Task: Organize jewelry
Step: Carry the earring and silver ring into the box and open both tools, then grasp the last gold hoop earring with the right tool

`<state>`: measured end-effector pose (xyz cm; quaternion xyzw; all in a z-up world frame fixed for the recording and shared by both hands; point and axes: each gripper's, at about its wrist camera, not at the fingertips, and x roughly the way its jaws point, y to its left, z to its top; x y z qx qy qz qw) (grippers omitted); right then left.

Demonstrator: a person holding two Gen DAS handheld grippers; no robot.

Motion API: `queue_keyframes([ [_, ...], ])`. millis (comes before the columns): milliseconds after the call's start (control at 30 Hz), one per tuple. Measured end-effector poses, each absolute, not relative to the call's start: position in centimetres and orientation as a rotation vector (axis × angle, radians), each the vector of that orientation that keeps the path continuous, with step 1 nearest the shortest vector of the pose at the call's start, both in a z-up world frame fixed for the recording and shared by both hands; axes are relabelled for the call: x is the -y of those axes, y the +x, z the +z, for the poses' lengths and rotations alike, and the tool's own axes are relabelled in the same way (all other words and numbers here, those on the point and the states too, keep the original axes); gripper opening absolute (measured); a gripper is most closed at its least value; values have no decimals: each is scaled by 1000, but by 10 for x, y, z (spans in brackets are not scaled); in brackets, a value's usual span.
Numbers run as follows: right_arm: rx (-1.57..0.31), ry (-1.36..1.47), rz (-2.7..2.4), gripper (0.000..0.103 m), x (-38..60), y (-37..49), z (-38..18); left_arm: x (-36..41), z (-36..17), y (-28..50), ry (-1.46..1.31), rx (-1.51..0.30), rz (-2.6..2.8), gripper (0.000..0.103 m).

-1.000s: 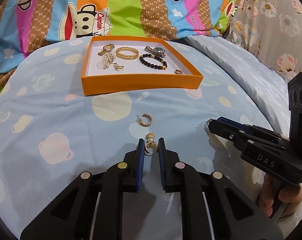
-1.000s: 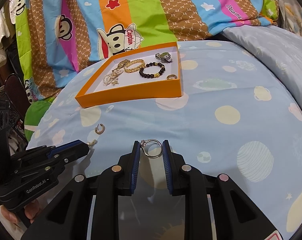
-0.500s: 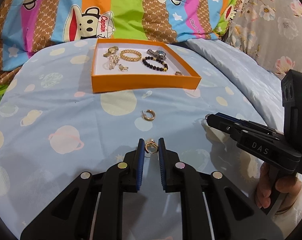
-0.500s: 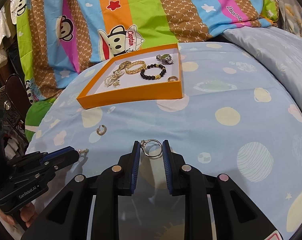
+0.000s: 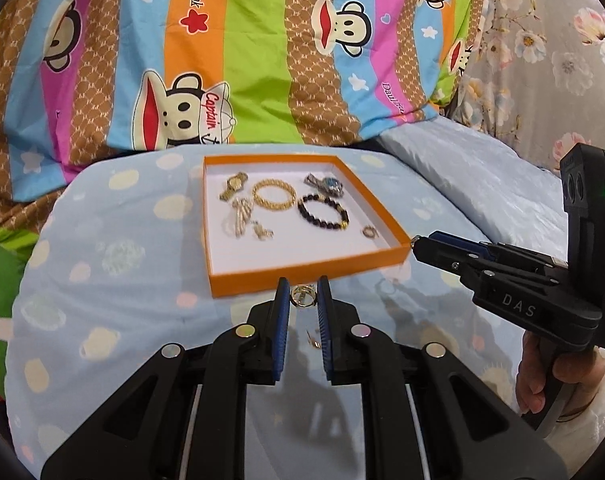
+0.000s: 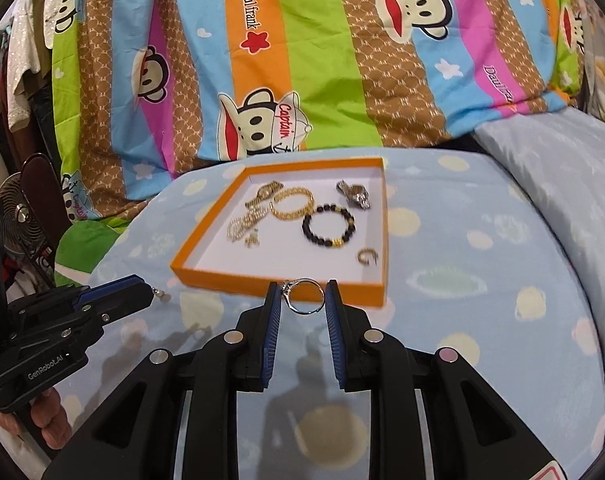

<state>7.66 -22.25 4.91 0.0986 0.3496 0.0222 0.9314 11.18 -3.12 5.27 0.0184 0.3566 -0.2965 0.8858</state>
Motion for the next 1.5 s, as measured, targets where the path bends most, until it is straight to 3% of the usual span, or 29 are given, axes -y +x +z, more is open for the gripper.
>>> queue_keyframes([
  [933,-774,226,63,24,232,149,19,62,11,208,27,-852,-585,15],
  [967,-766,230,57,26,234,148,21,61,12,208,19,-846,-581,18],
  [1067,-741,252,49,33,239,141,27,50,24,206,-16,-799,-552,47],
  [1100,-732,257,49,33,240,138,30,45,29,204,-24,-778,-538,52],
  [1300,-731,213,82,34,220,102,42,22,47,173,-12,-734,-486,55],
  [1500,-803,177,146,34,175,80,21,4,32,137,10,-792,-454,55],
])
